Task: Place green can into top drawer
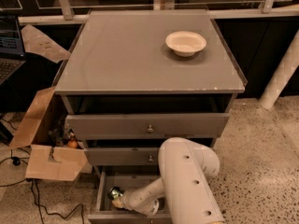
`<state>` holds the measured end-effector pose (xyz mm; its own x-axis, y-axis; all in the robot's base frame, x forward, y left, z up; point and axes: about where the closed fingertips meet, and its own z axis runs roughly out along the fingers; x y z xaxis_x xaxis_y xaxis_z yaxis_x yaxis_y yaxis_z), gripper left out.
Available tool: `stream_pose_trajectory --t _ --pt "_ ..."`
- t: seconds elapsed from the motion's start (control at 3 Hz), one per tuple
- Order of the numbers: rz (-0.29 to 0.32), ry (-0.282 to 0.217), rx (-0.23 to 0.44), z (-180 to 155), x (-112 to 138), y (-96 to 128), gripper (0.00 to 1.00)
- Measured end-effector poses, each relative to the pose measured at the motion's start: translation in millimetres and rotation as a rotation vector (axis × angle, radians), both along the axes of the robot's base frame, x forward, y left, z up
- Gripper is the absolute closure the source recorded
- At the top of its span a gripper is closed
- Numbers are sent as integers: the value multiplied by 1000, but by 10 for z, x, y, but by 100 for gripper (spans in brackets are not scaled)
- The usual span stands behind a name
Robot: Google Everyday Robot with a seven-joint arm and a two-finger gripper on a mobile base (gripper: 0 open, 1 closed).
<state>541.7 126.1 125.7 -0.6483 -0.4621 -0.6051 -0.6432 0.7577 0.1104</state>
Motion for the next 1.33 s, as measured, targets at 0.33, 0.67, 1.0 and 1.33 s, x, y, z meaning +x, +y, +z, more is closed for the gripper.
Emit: stream_pose_trajectory --t 0.33,0.67,1.0,1.33 --pt "34 -5 46 91 13 -18 100" --pt "100 -26 137 377 67 -141 100" --pt "135 -70 184 712 159 -312 100" --pt "222 -130 238 1073 319 -529 100"
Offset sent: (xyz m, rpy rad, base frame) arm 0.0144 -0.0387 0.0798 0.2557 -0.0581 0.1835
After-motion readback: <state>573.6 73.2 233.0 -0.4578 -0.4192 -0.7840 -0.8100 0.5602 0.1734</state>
